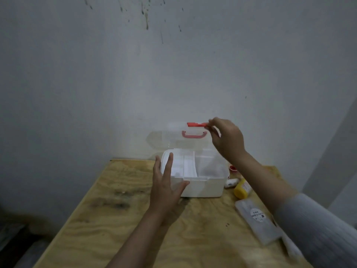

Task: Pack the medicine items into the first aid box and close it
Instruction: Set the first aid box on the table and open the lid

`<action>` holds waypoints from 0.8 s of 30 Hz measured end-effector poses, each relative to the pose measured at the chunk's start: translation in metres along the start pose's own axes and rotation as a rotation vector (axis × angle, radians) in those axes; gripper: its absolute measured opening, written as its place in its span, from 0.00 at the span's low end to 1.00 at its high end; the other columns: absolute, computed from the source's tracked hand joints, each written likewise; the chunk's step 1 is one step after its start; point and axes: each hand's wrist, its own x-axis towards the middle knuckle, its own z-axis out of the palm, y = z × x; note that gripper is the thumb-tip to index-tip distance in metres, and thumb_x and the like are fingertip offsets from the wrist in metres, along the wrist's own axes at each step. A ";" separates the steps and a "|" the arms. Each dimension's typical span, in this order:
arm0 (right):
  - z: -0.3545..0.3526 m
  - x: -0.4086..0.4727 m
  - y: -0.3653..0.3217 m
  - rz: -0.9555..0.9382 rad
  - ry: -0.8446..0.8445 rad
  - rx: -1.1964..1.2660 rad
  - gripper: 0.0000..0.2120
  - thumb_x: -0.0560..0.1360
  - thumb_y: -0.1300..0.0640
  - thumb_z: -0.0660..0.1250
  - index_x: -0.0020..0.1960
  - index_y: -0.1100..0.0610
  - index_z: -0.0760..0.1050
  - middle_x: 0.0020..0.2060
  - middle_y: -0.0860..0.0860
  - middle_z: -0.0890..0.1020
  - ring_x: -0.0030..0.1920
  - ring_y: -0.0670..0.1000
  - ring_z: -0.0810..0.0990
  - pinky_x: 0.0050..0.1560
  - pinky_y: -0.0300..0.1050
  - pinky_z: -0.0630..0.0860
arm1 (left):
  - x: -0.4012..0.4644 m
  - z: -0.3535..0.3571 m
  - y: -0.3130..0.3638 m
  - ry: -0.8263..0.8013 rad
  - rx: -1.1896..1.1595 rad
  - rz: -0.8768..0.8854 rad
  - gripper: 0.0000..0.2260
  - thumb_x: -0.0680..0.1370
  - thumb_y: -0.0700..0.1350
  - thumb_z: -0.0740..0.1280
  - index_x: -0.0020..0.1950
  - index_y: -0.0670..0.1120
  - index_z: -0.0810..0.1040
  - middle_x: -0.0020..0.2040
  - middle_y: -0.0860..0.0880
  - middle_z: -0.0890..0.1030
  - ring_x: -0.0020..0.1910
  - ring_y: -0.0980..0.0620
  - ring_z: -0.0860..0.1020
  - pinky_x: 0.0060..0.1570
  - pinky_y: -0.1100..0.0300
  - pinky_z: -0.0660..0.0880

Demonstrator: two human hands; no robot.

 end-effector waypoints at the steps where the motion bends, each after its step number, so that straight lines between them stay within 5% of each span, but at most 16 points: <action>1: 0.005 0.010 0.004 0.007 -0.010 -0.020 0.04 0.72 0.61 0.69 0.43 0.62 0.77 0.36 0.57 0.84 0.35 0.59 0.81 0.33 0.49 0.77 | 0.000 0.000 -0.001 0.005 0.011 0.006 0.40 0.70 0.58 0.69 0.71 0.68 0.43 0.78 0.50 0.47 0.76 0.50 0.52 0.66 0.52 0.64; 6: 0.034 0.036 0.026 0.067 -0.106 -0.056 0.05 0.75 0.59 0.66 0.48 0.61 0.75 0.41 0.57 0.84 0.39 0.60 0.80 0.36 0.52 0.77 | 0.005 0.002 -0.004 0.007 0.022 -0.005 0.41 0.69 0.60 0.69 0.71 0.66 0.43 0.77 0.50 0.52 0.73 0.51 0.56 0.65 0.52 0.66; 10: 0.045 0.043 0.038 0.121 -0.280 -0.057 0.12 0.74 0.58 0.66 0.57 0.57 0.73 0.54 0.55 0.81 0.55 0.59 0.77 0.58 0.57 0.72 | 0.006 0.002 -0.006 0.008 -0.012 -0.004 0.42 0.68 0.60 0.69 0.72 0.65 0.44 0.76 0.51 0.53 0.71 0.56 0.56 0.64 0.55 0.64; 14: 0.033 0.042 0.046 0.166 -0.457 -0.067 0.28 0.74 0.53 0.66 0.71 0.52 0.60 0.70 0.53 0.69 0.72 0.57 0.63 0.72 0.66 0.56 | 0.007 0.003 -0.010 0.017 -0.022 0.001 0.43 0.67 0.60 0.70 0.73 0.65 0.44 0.76 0.52 0.54 0.73 0.51 0.58 0.65 0.55 0.65; 19: -0.014 0.017 0.036 0.181 -0.379 0.006 0.26 0.74 0.52 0.66 0.70 0.54 0.64 0.68 0.53 0.72 0.69 0.55 0.68 0.70 0.54 0.64 | 0.008 0.003 -0.015 0.014 0.009 -0.021 0.43 0.67 0.62 0.69 0.74 0.59 0.47 0.76 0.54 0.57 0.72 0.52 0.58 0.66 0.52 0.64; 24: -0.084 -0.046 0.018 0.320 -0.388 0.008 0.21 0.73 0.52 0.68 0.64 0.54 0.71 0.61 0.51 0.77 0.60 0.51 0.74 0.58 0.42 0.67 | 0.005 0.010 -0.023 0.068 -0.038 -0.013 0.35 0.72 0.63 0.59 0.75 0.53 0.51 0.76 0.51 0.59 0.72 0.54 0.59 0.68 0.54 0.61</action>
